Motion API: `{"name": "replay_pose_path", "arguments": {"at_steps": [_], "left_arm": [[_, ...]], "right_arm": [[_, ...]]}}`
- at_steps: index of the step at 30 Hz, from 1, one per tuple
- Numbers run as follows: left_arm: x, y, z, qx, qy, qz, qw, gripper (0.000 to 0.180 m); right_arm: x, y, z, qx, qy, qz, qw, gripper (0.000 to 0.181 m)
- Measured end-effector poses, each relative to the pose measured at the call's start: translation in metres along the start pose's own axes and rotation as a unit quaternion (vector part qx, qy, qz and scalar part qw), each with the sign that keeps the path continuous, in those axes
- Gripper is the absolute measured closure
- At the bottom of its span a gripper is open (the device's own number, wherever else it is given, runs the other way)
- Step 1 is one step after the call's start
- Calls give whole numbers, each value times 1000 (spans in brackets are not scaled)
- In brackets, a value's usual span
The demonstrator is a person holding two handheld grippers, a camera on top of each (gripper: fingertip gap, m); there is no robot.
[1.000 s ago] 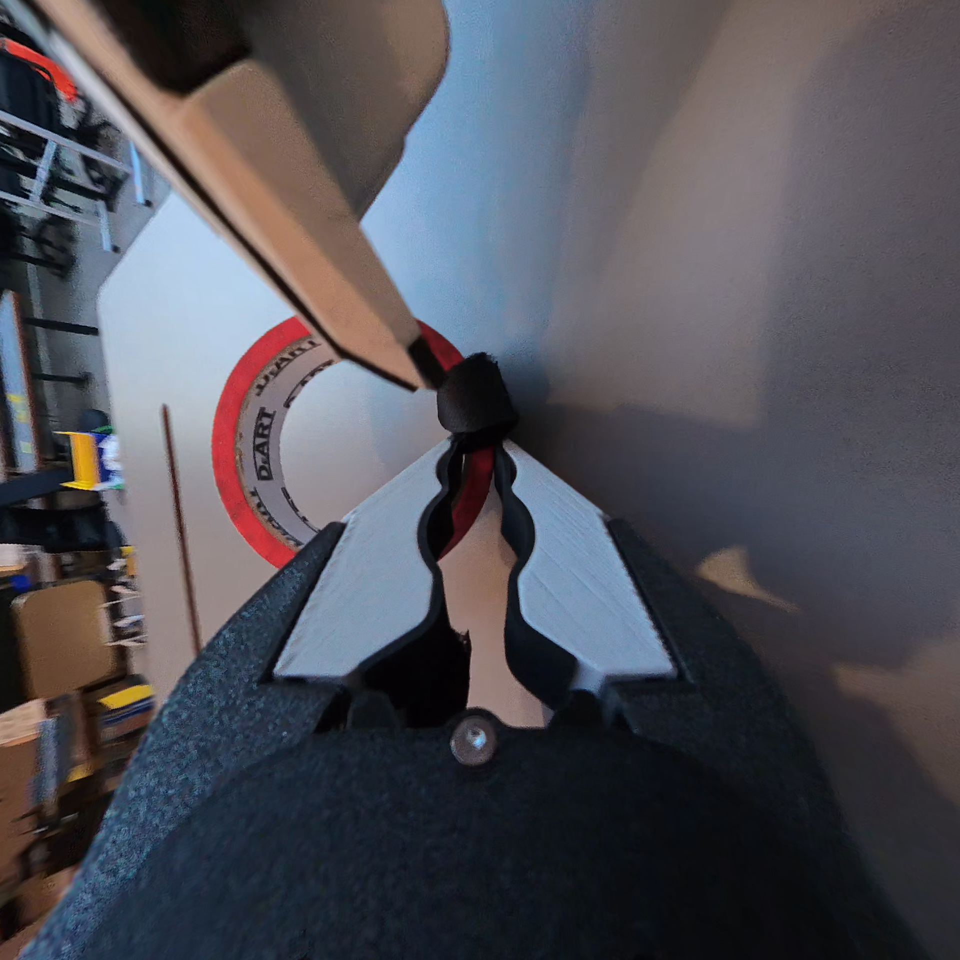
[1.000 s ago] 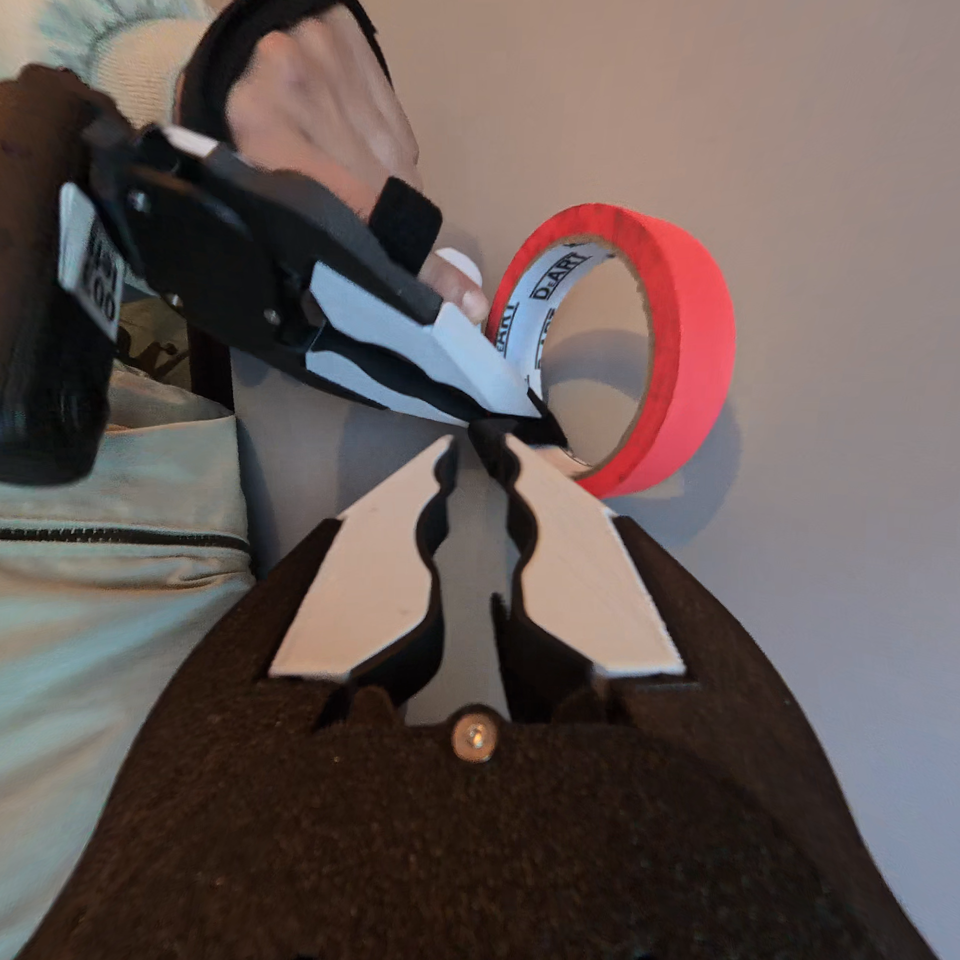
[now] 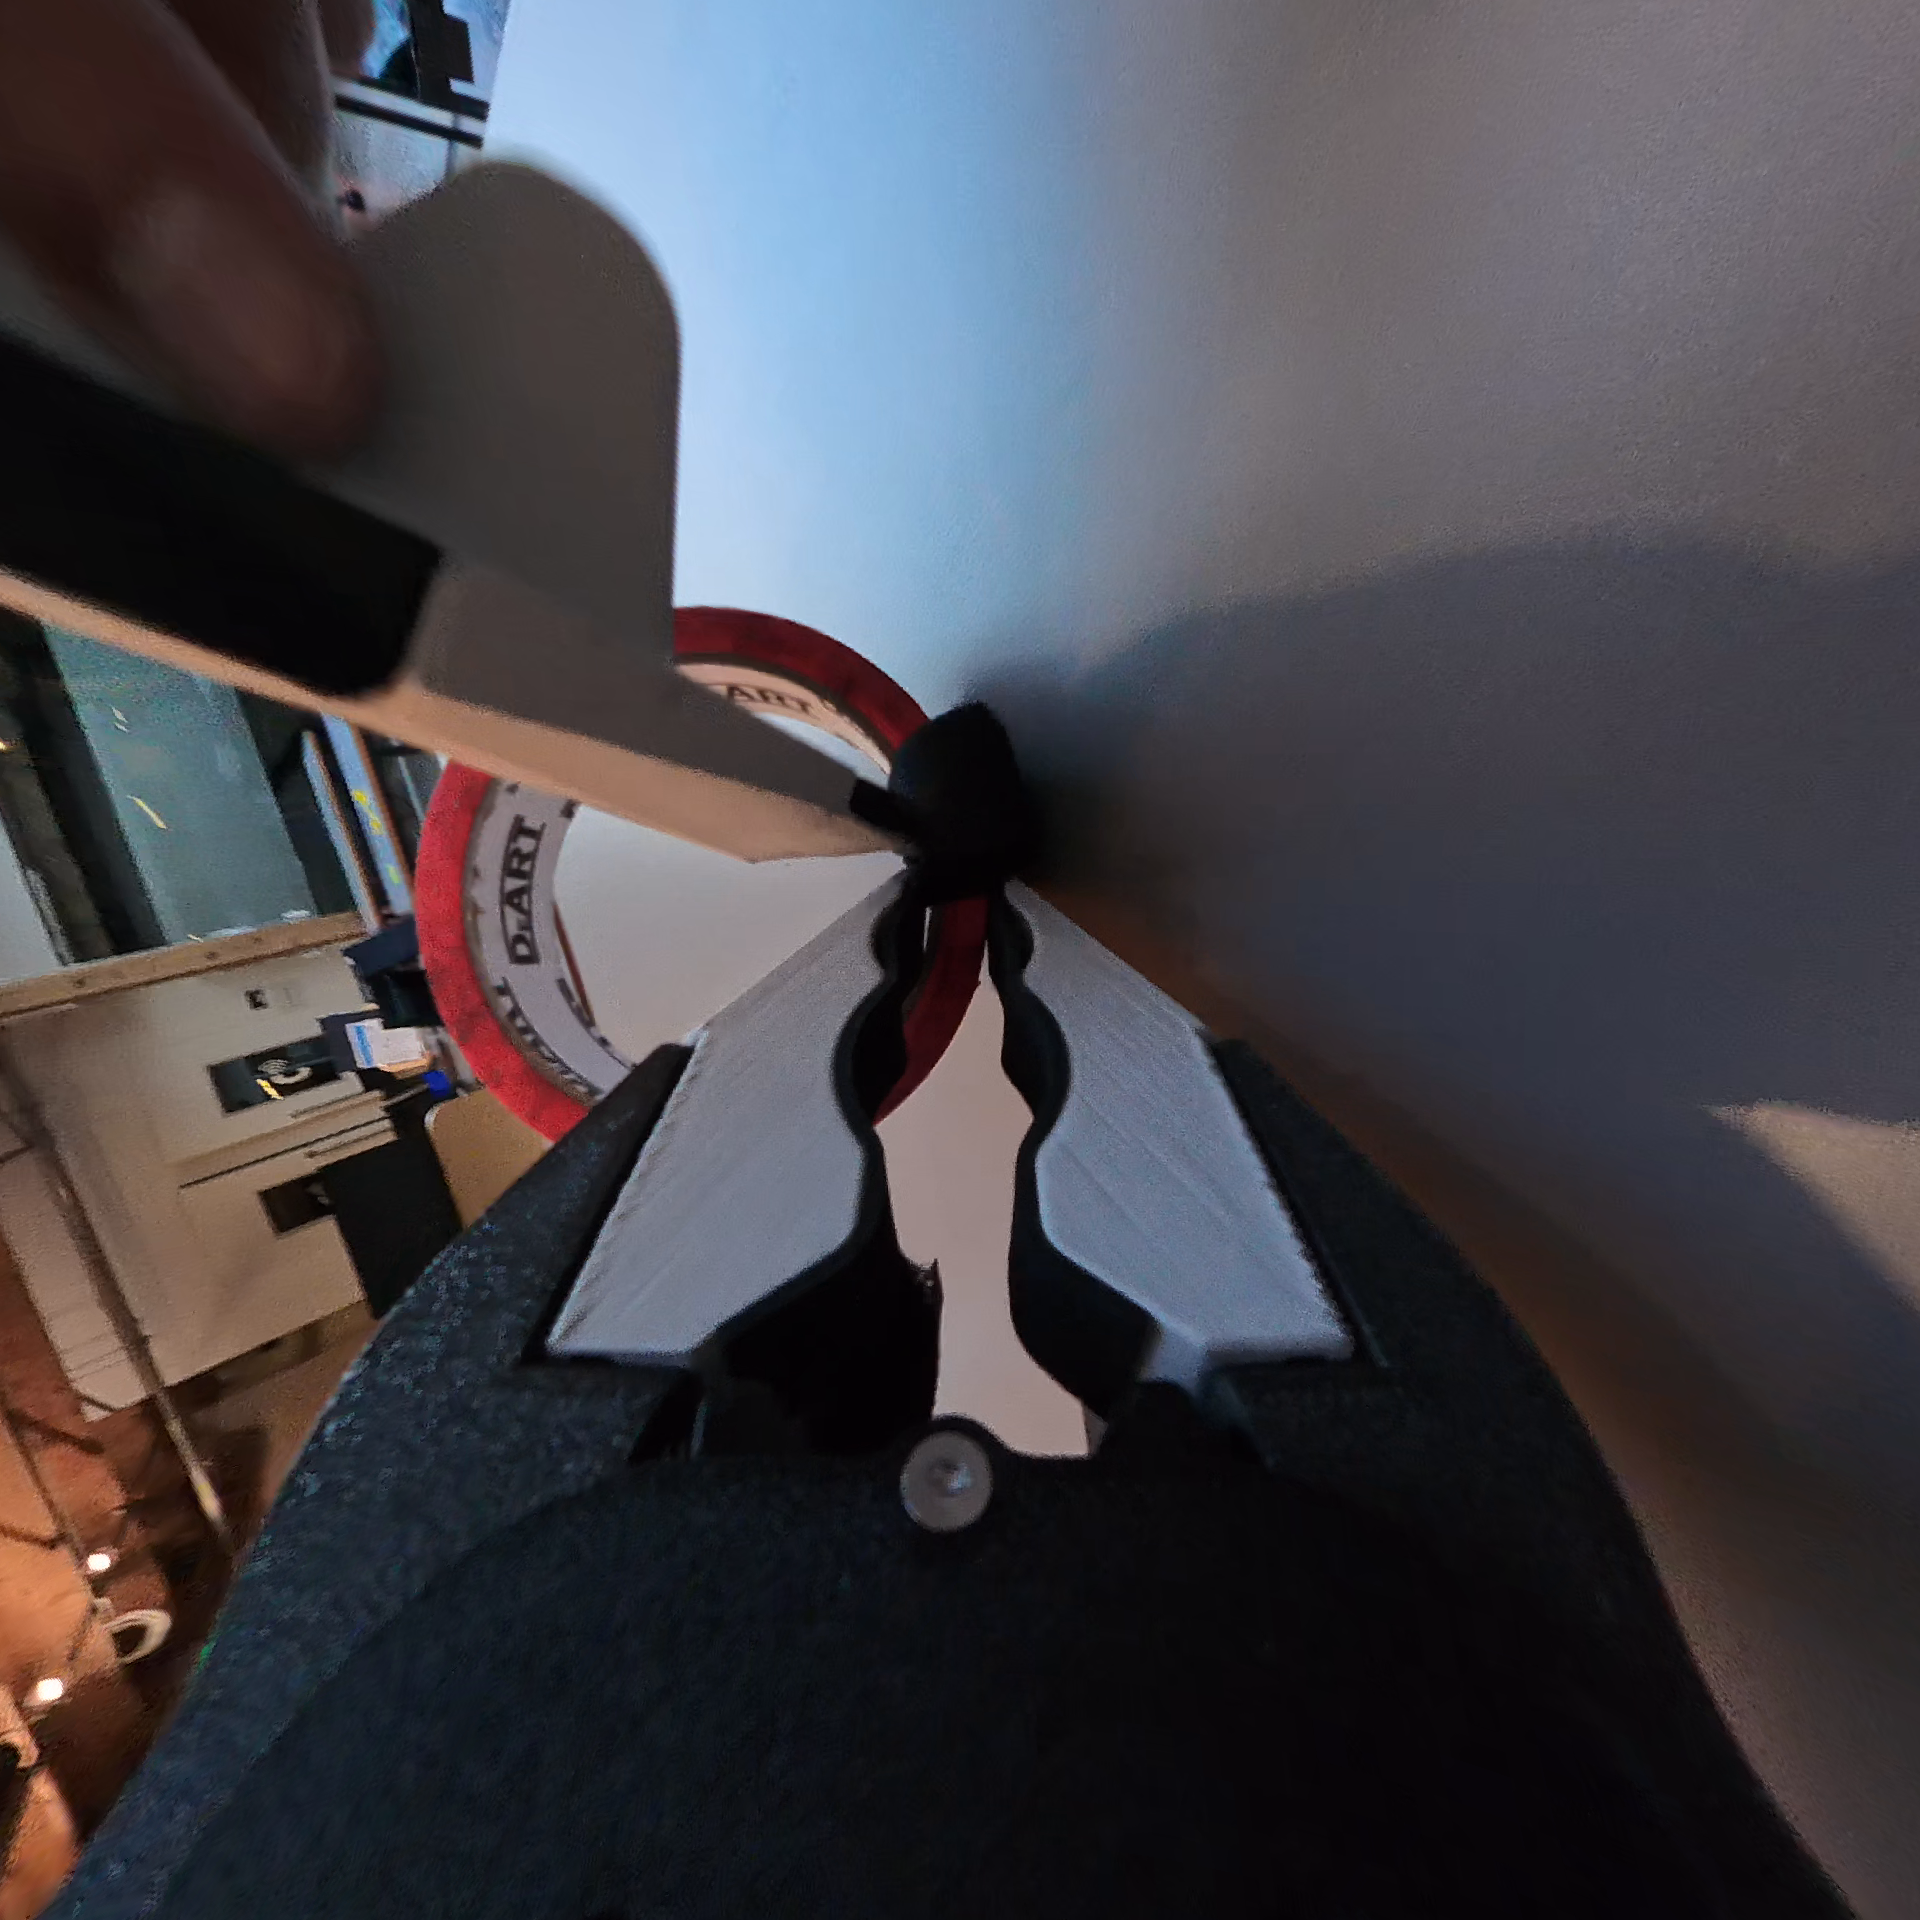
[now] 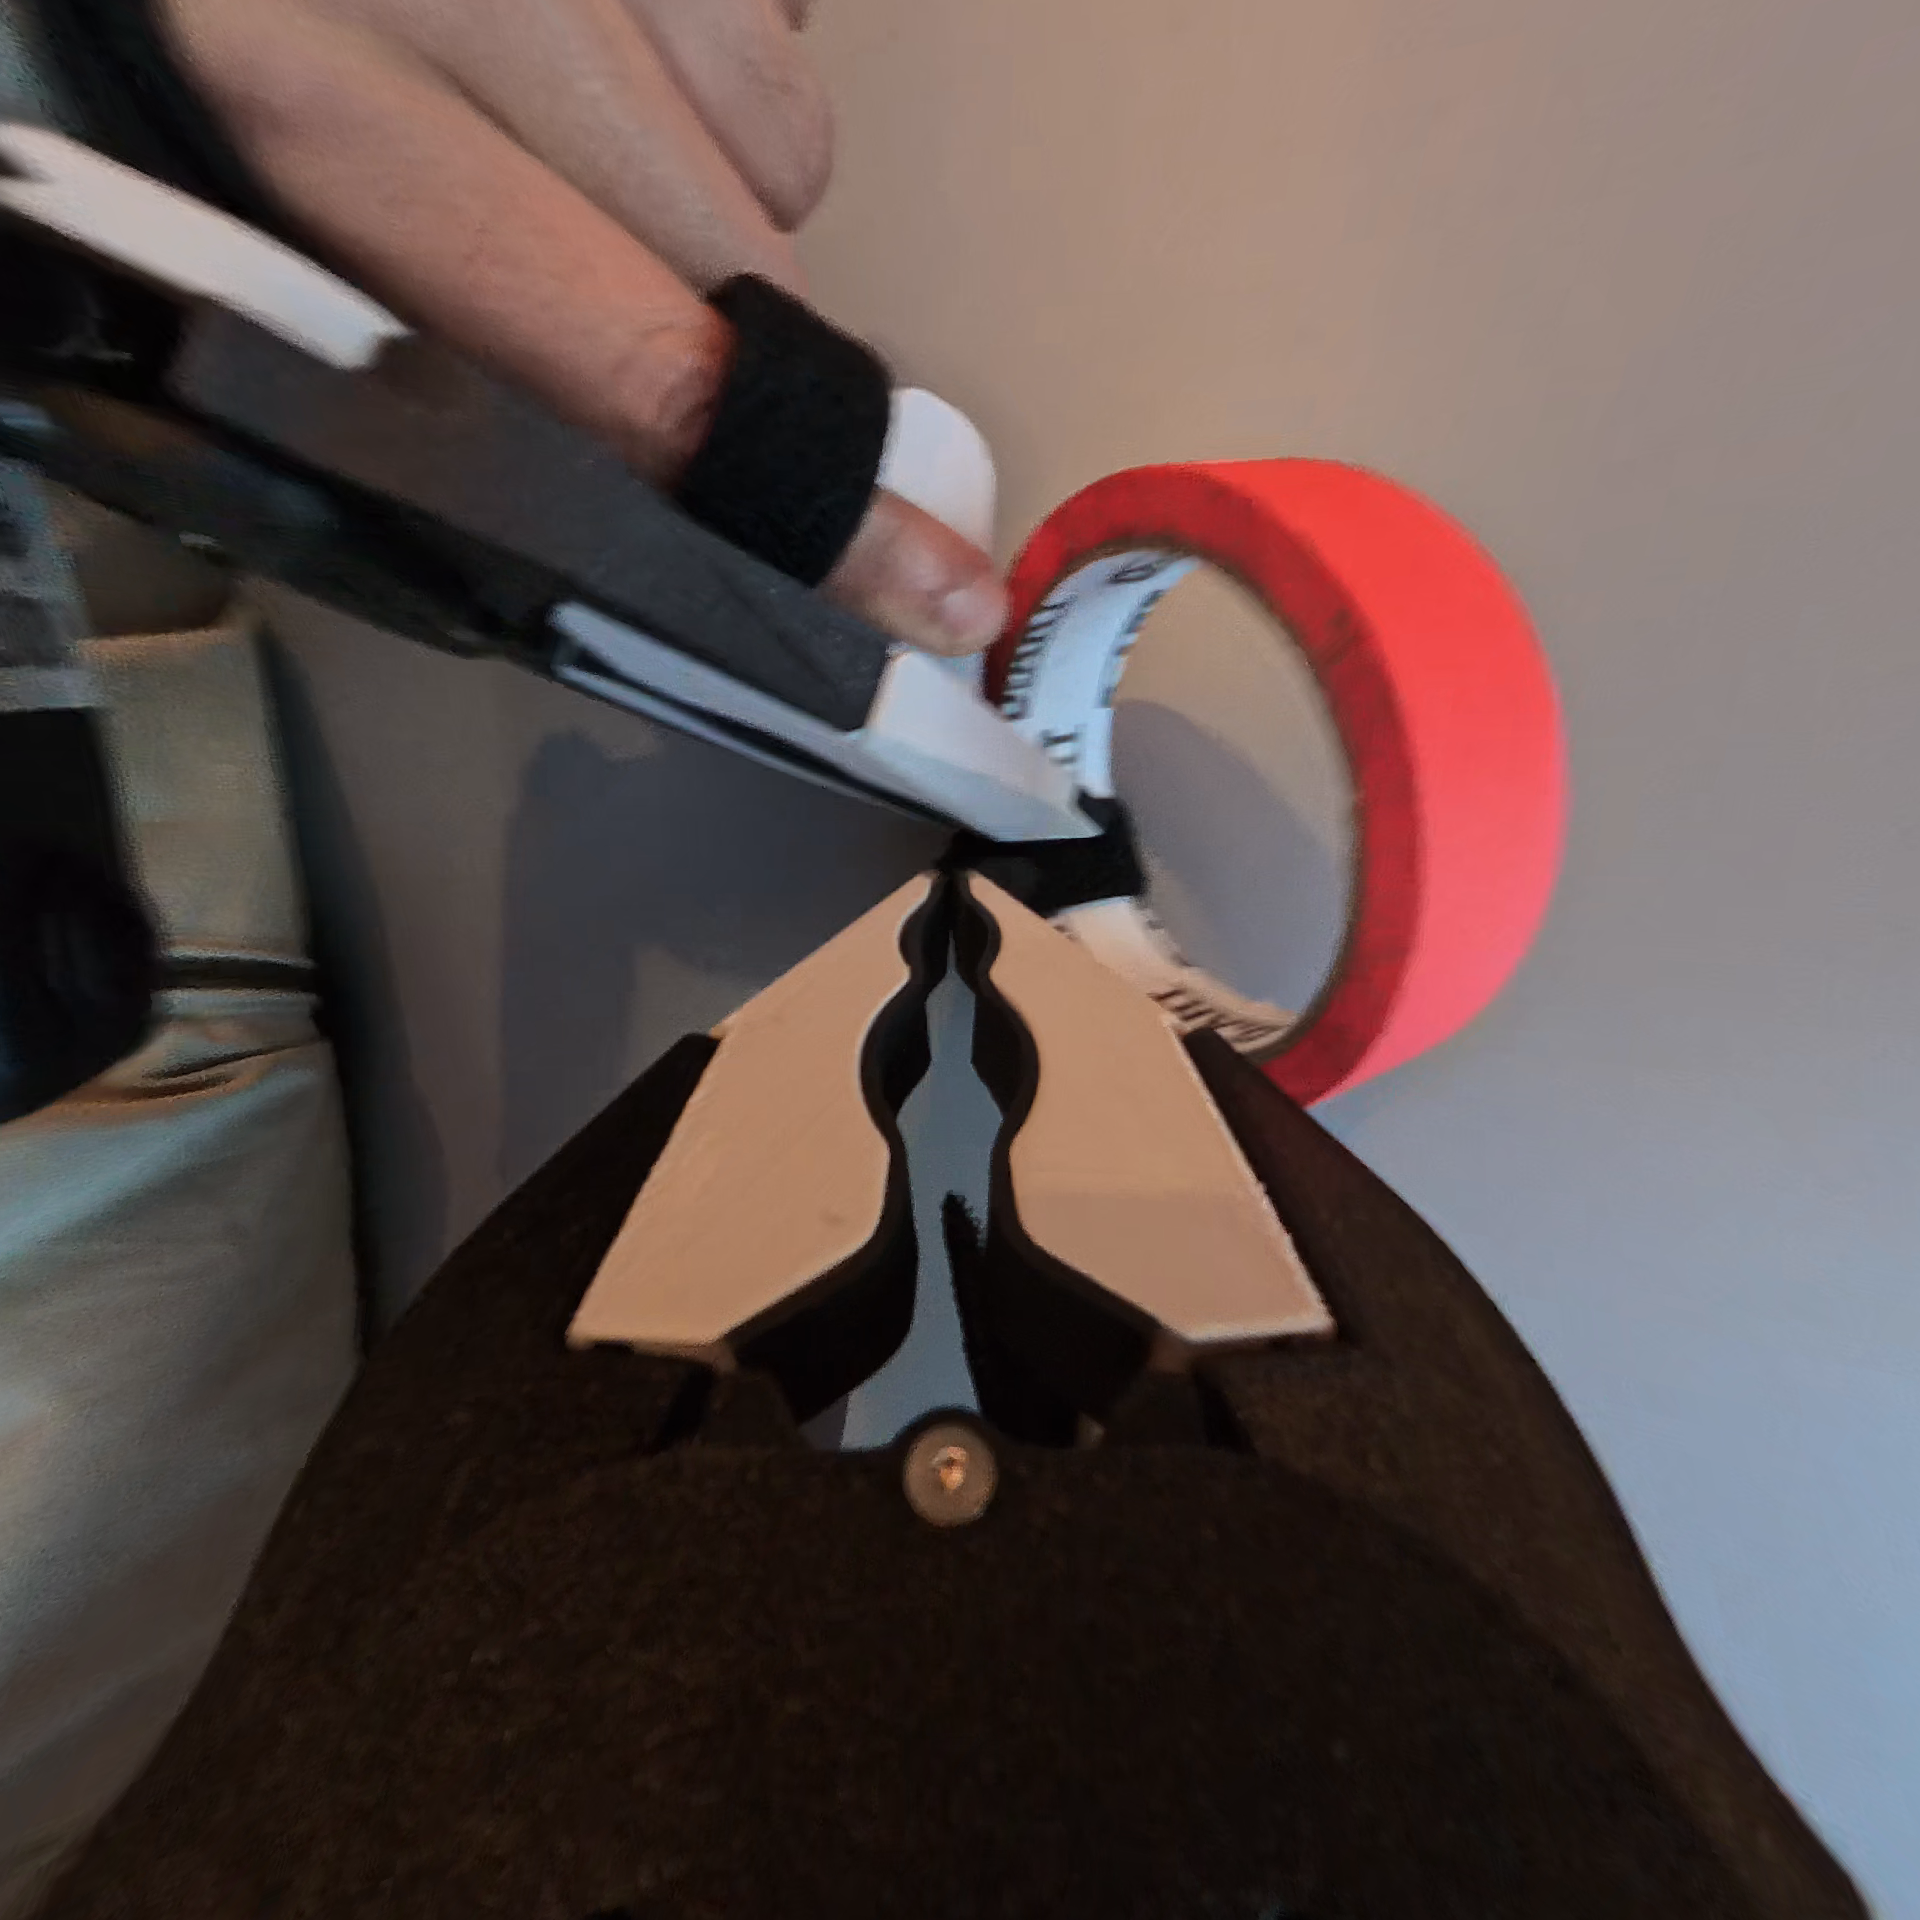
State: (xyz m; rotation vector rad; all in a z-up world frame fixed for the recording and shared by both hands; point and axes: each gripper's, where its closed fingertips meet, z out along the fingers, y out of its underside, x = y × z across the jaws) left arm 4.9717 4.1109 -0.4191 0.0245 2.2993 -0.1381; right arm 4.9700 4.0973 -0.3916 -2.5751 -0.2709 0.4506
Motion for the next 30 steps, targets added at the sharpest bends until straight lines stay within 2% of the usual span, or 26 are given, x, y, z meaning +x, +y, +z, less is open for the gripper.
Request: {"name": "replay_pose_path", "arguments": {"at_steps": [1, 3, 6, 13, 15, 26, 30], "left_arm": [[-1, 3, 1, -1, 3, -13, 1000, 169], [-3, 8, 2, -5, 1, -9, 1000, 169], [-3, 7, 2, -4, -4, 8, 1000, 169], [-3, -1, 2, -5, -18, 44, 999, 169], [-3, -1, 2, -7, -21, 47, 999, 169], [-1, -2, 2, -6, -23, 49, 999, 169], [-1, -1, 3, -6, -31, 47, 998, 169]], "right_arm": [[-7, 0, -2, 10, -22, 11, 1000, 181], [3, 10, -4, 4, 17, 14, 1000, 181], [14, -3, -19, 56, 55, 32, 996, 181], [18, -1, -1, 0, 85, -7, 996, 163], [13, 0, 2, -7, 66, -7, 998, 170], [11, 4, 5, -24, 25, -23, 999, 170], [14, 3, 6, -29, 44, -50, 997, 181]]}}
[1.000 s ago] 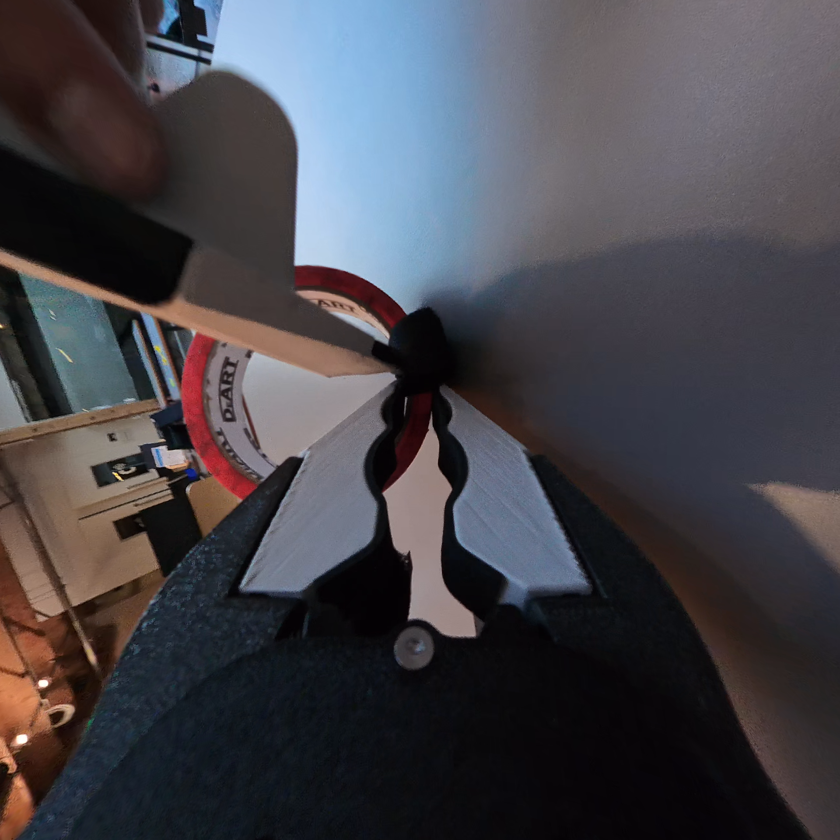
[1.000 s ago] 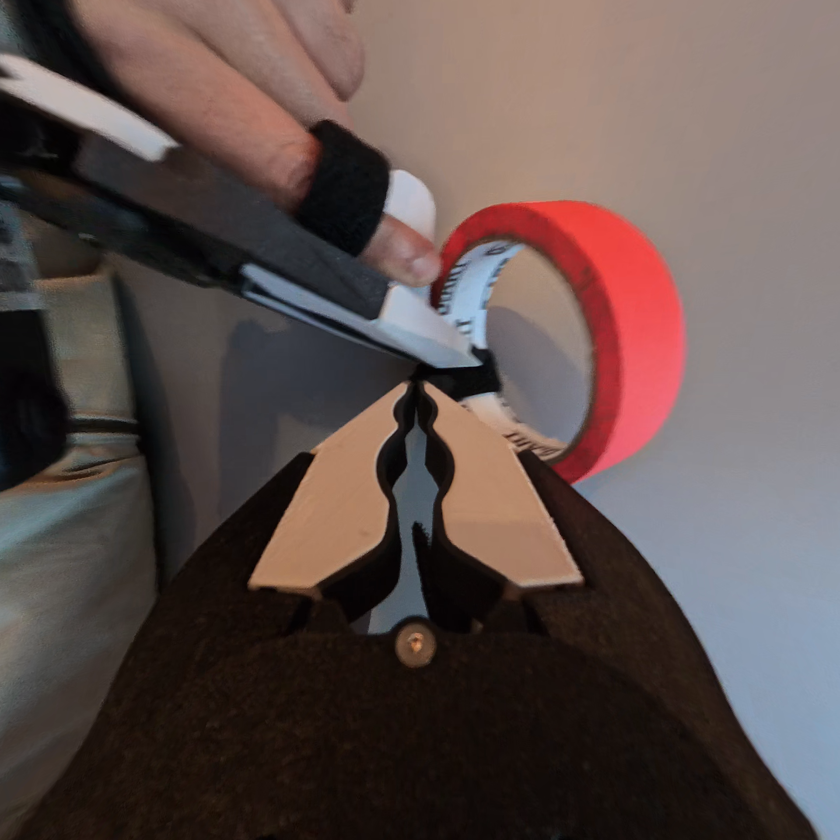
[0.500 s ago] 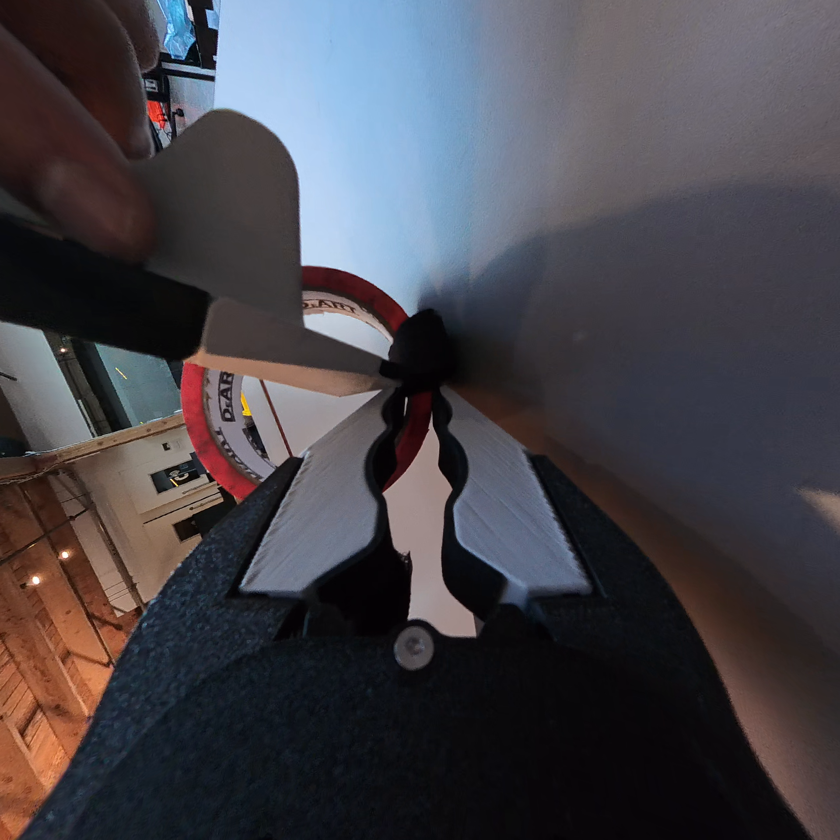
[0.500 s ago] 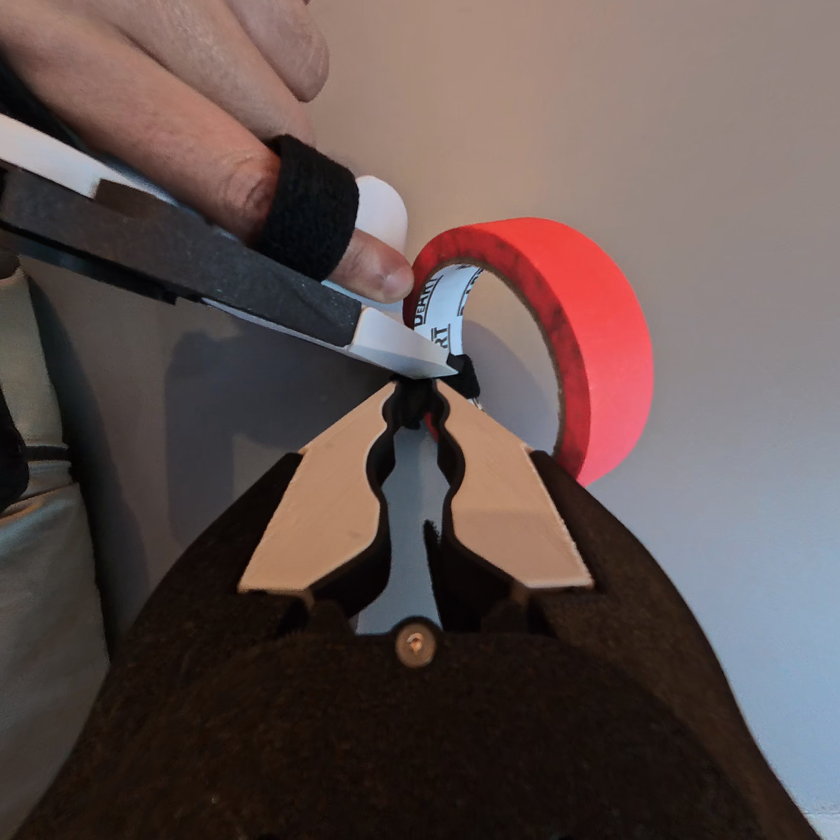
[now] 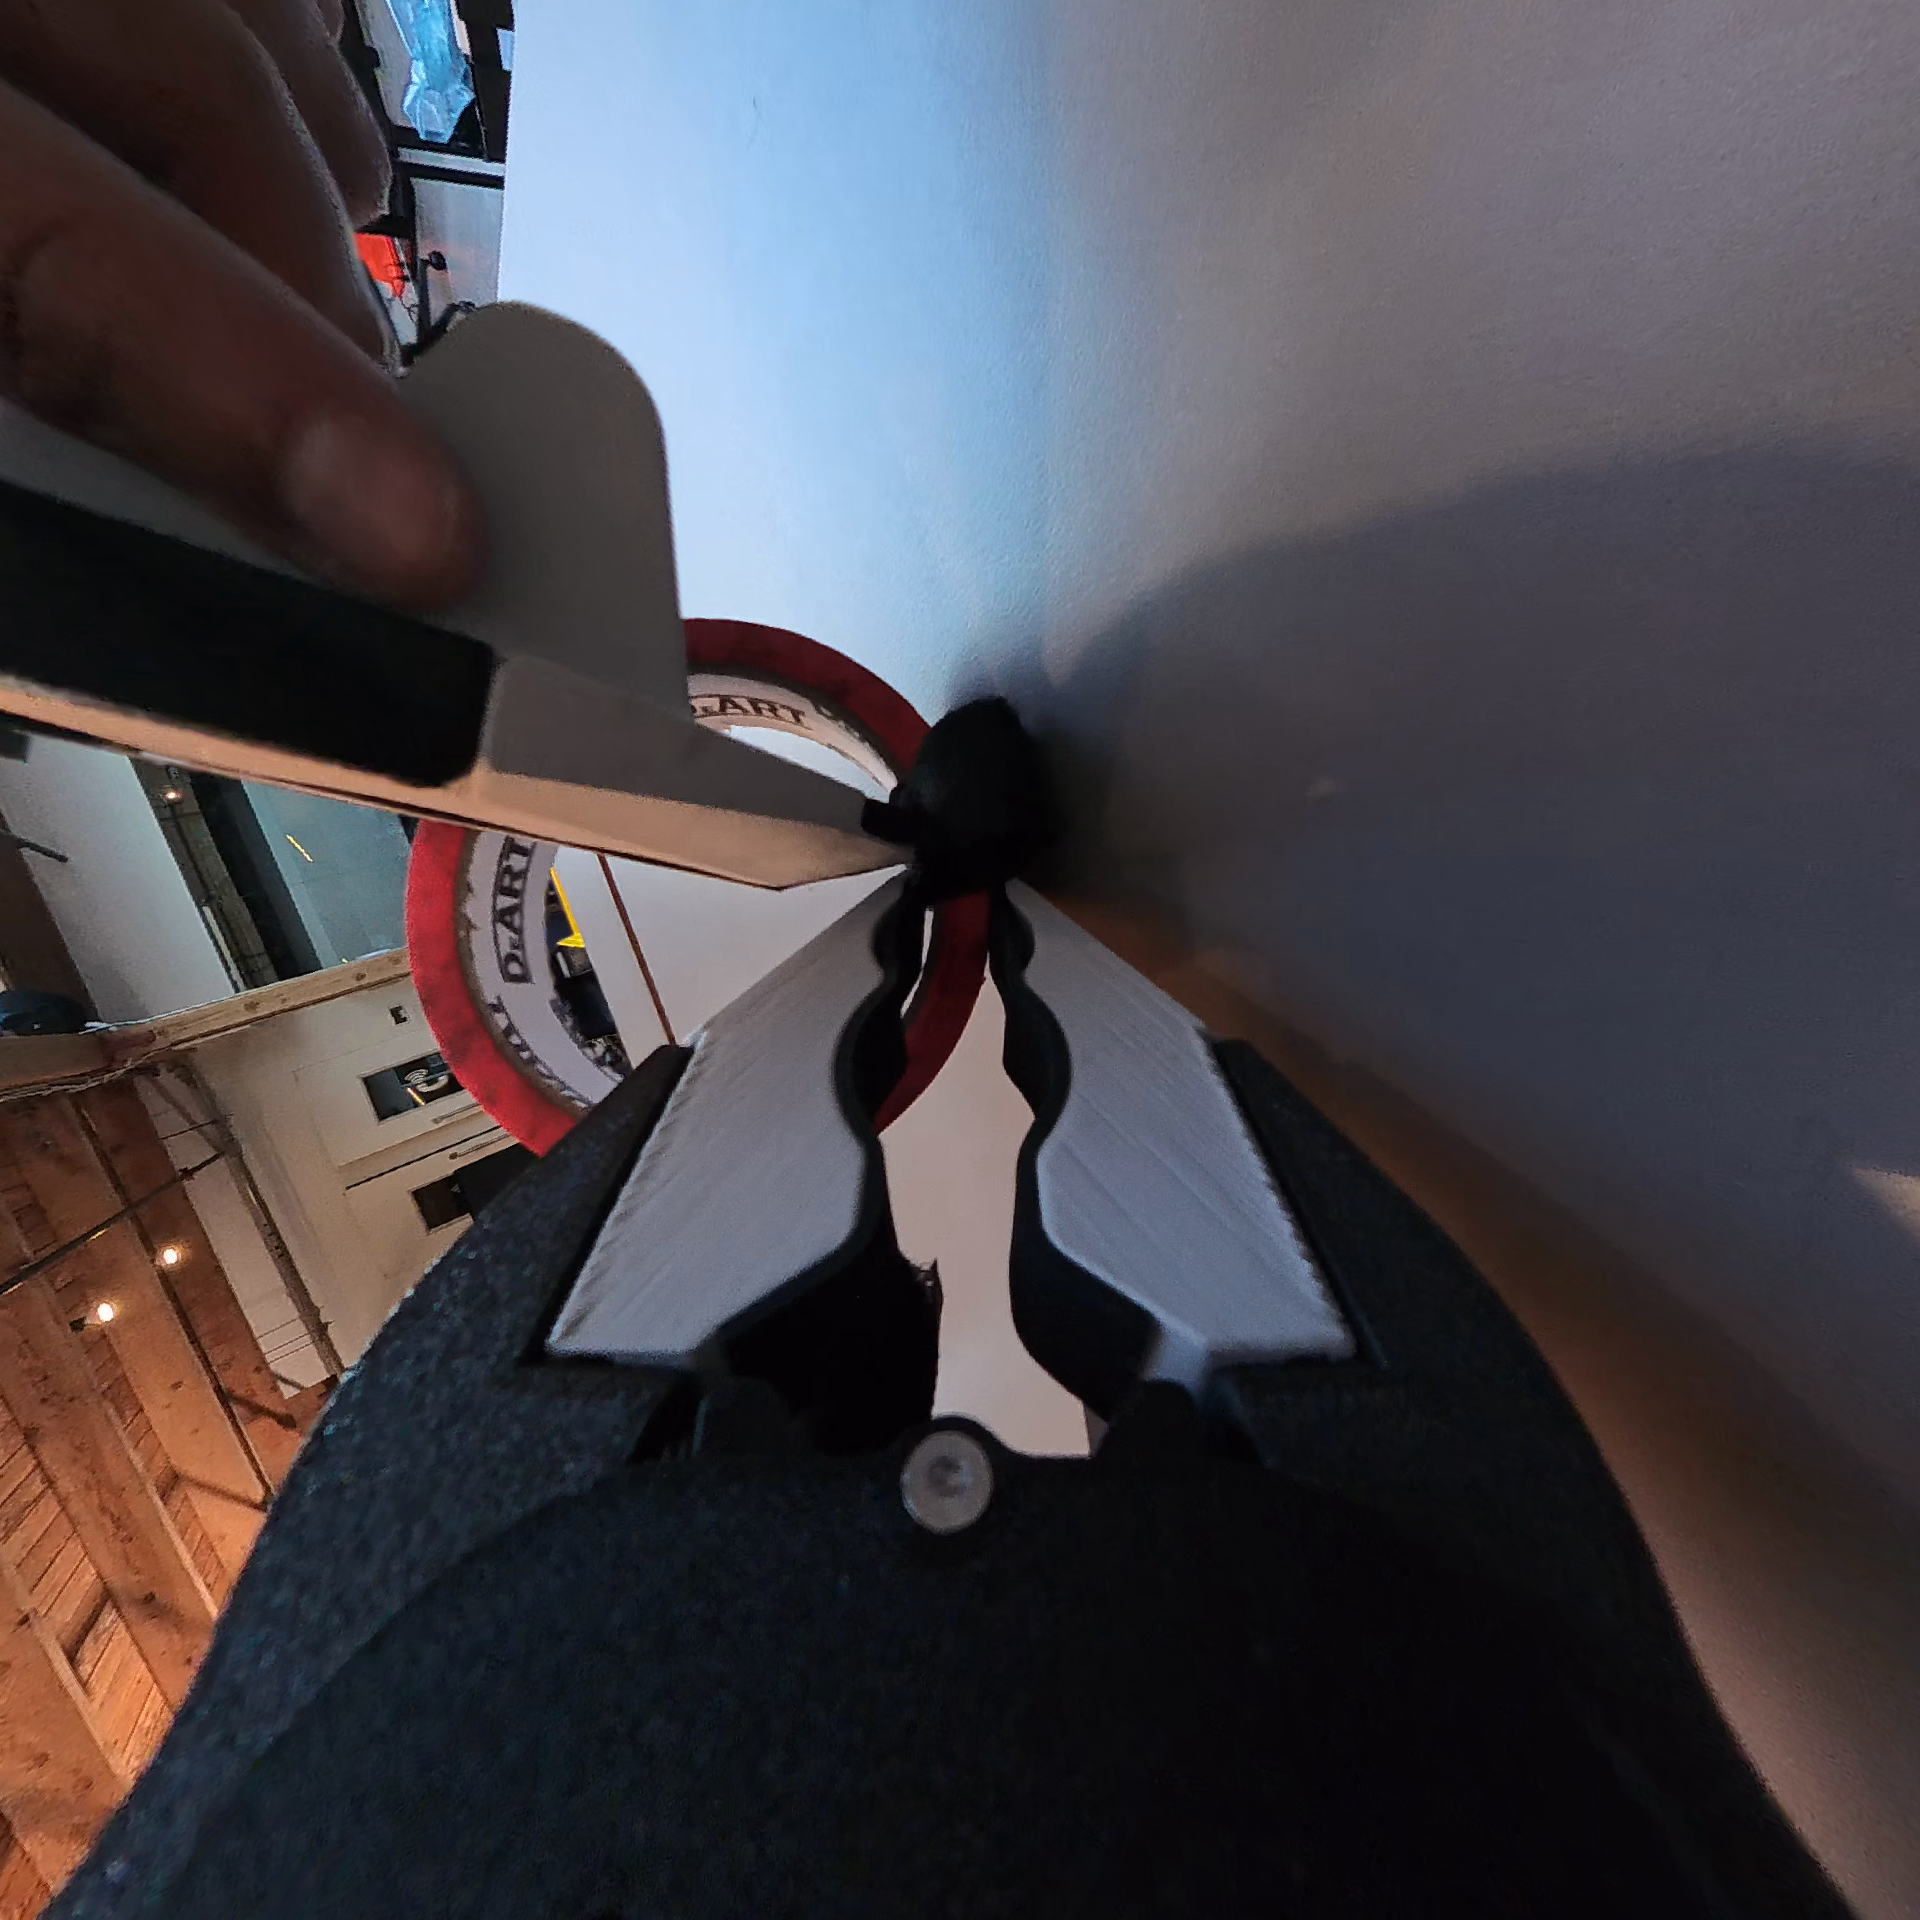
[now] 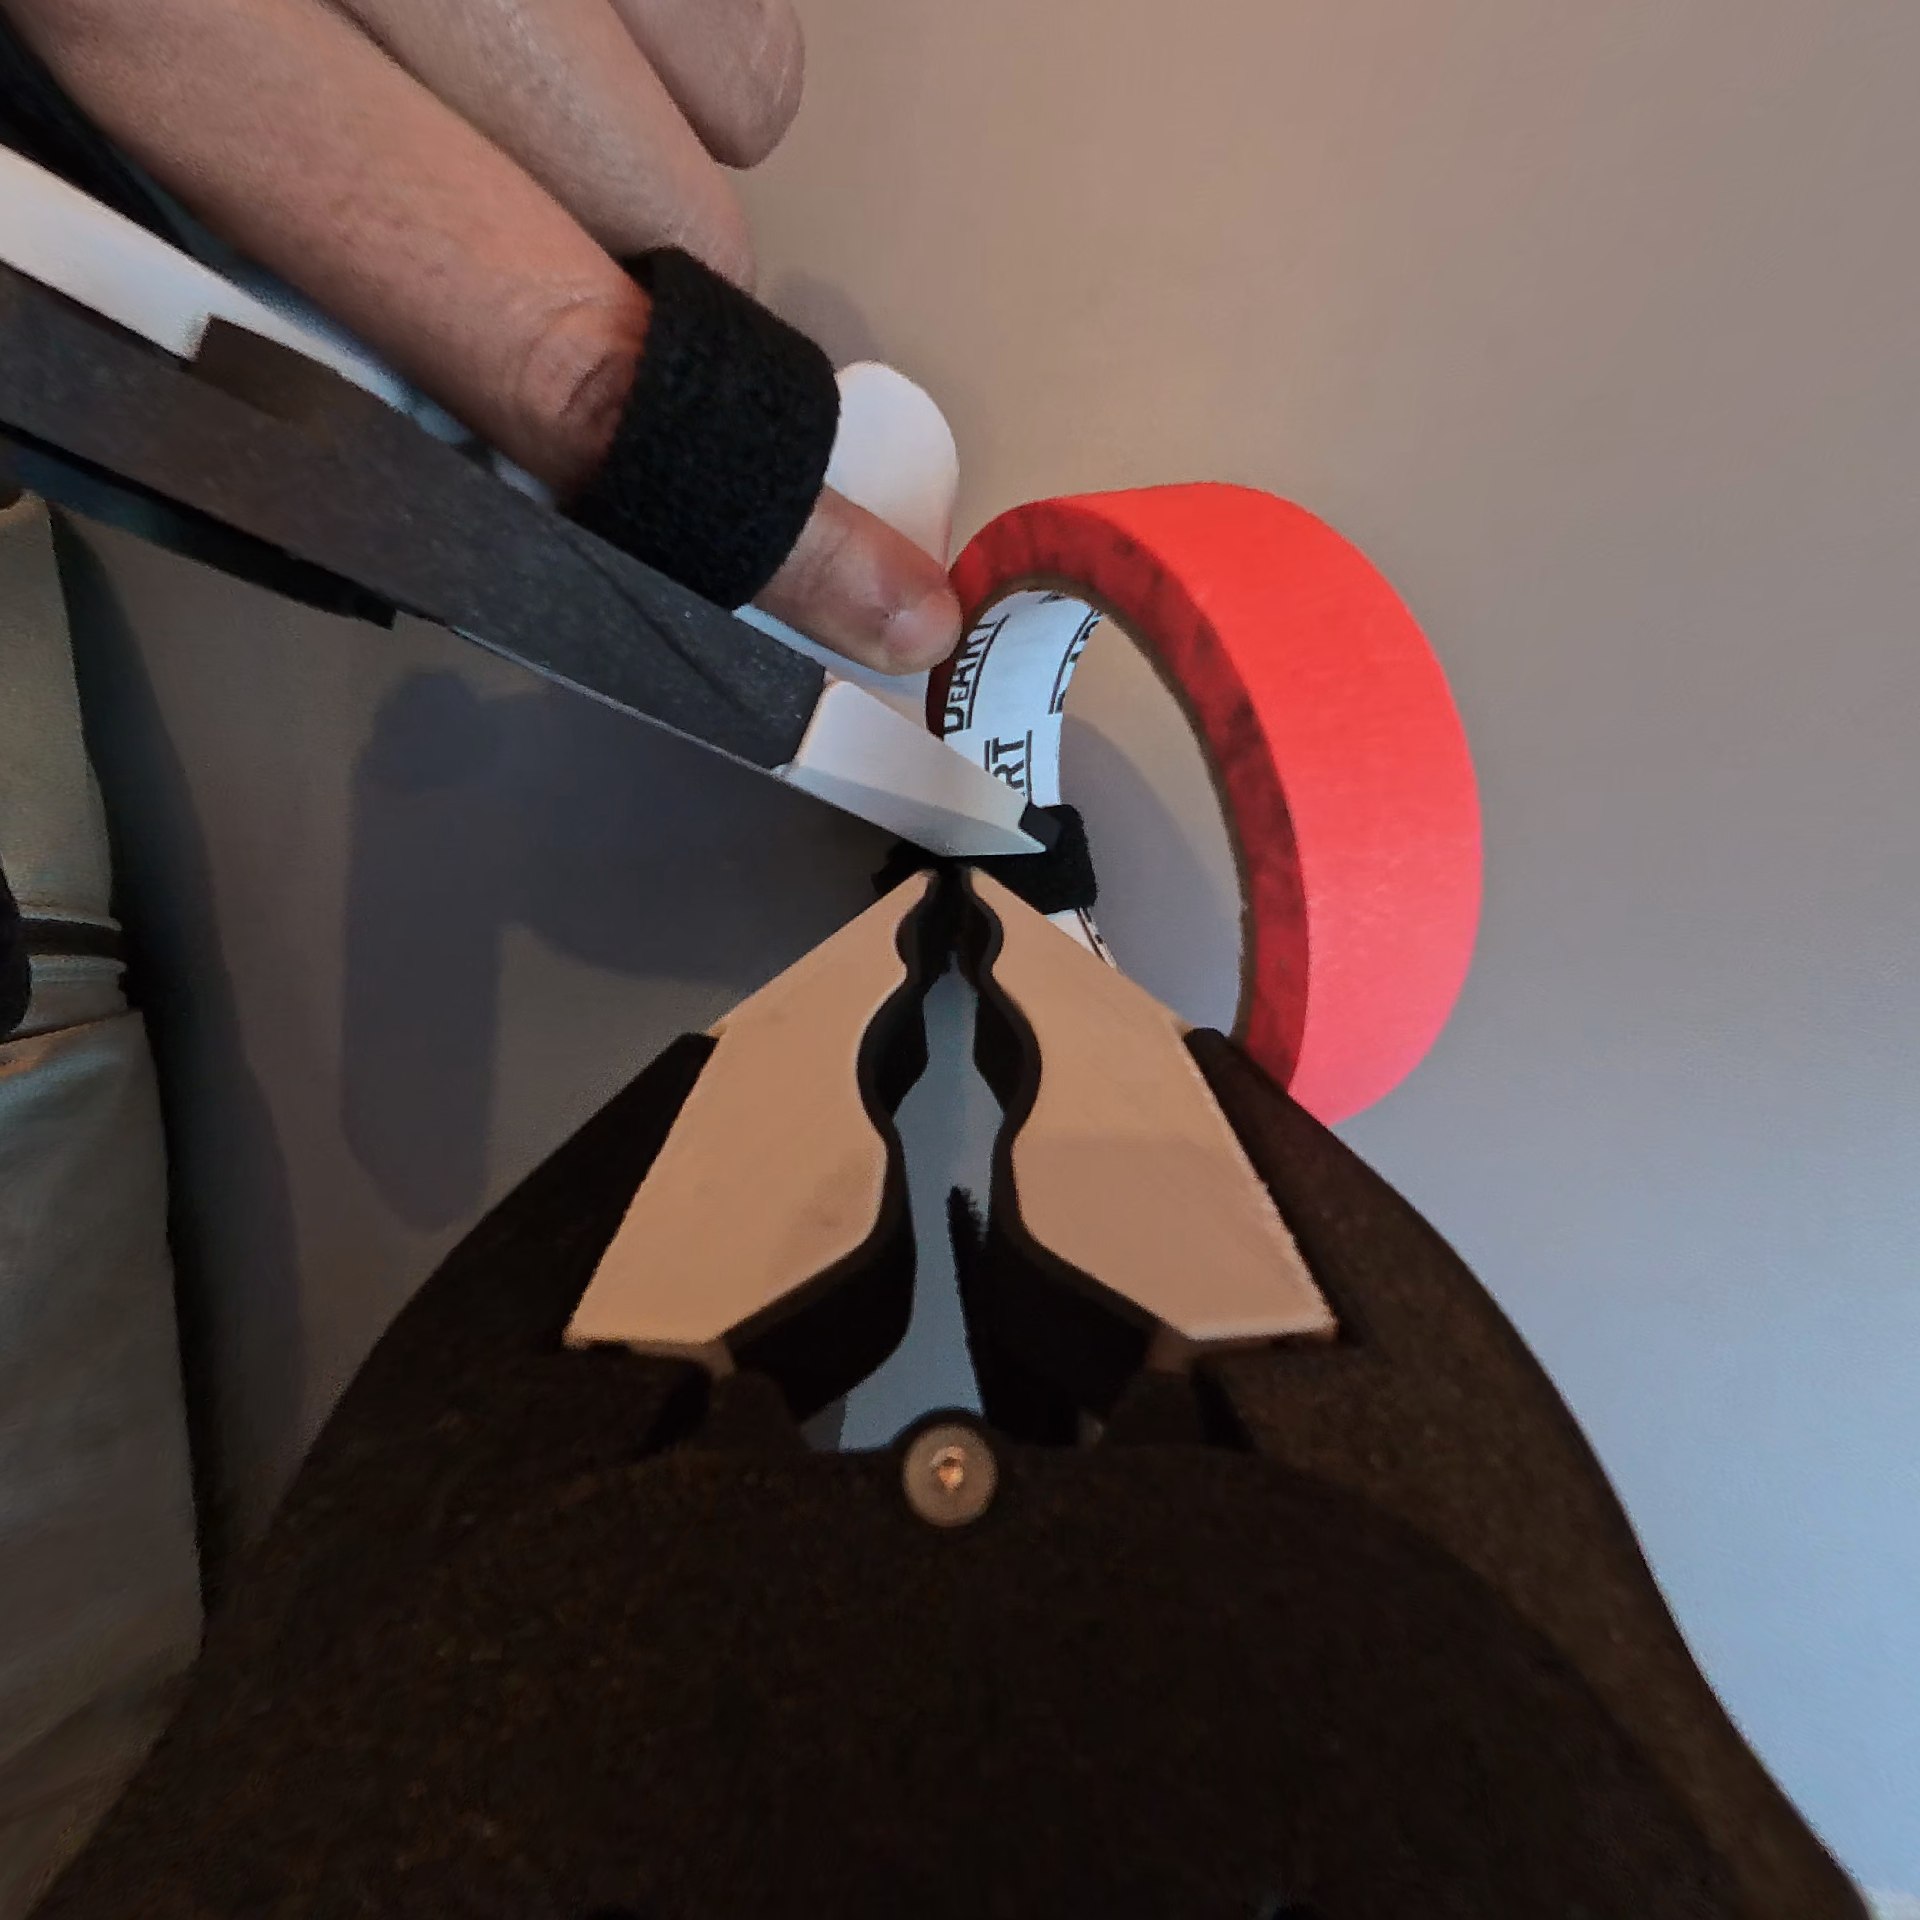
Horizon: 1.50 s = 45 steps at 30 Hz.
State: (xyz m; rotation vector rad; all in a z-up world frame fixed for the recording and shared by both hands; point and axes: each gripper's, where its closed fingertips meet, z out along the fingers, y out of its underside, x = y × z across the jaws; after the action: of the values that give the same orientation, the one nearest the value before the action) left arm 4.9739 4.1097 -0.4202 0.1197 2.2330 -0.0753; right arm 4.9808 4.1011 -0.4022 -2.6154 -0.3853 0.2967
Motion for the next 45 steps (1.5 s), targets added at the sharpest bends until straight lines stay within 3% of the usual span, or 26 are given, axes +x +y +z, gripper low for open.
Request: {"name": "replay_pose_path", "arguments": {"at_steps": [8, 12, 14, 18, 22, 27, 29, 34, 36, 39, 45], "left_arm": [[-1, -9, 0, 23, 6, -23, 999, 169], [-2, -13, 2, 43, 24, -68, 996, 169], [-2, -11, 2, 62, 47, -132, 988, 169], [-6, -12, 3, 67, 51, -138, 987, 169], [-11, -7, 4, 102, 152, -314, 932, 169], [-24, -11, -6, 158, 247, -484, 825, 169], [-24, -13, -9, 174, 267, -508, 800, 169], [-11, -15, -3, 147, 280, -460, 830, 169], [-11, -14, -3, 145, 283, -459, 829, 168], [-10, -14, -3, 145, 279, -456, 833, 168], [-7, -15, -5, 163, 291, -455, 826, 168]], "right_arm": [[-5, 6, -6, 26, 15, -9, 1000, 181], [-27, 7, -14, 49, -47, 12, 998, 181], [-25, 10, -17, 58, -19, 14, 998, 181], [-43, 12, -22, 72, -60, 22, 995, 181], [-45, 33, -11, 28, -17, -9, 999, 181], [-14, 5, -47, 167, 72, 40, 982, 179], [-10, -1, -53, 193, 86, 42, 976, 154], [-12, -10, -31, 177, 68, 2, 982, 157], [-14, -1, -16, 140, 49, -2, 989, 163], [-16, 0, -15, 147, 45, -10, 988, 181], [-33, 10, -18, 147, 47, -11, 988, 181]]}}
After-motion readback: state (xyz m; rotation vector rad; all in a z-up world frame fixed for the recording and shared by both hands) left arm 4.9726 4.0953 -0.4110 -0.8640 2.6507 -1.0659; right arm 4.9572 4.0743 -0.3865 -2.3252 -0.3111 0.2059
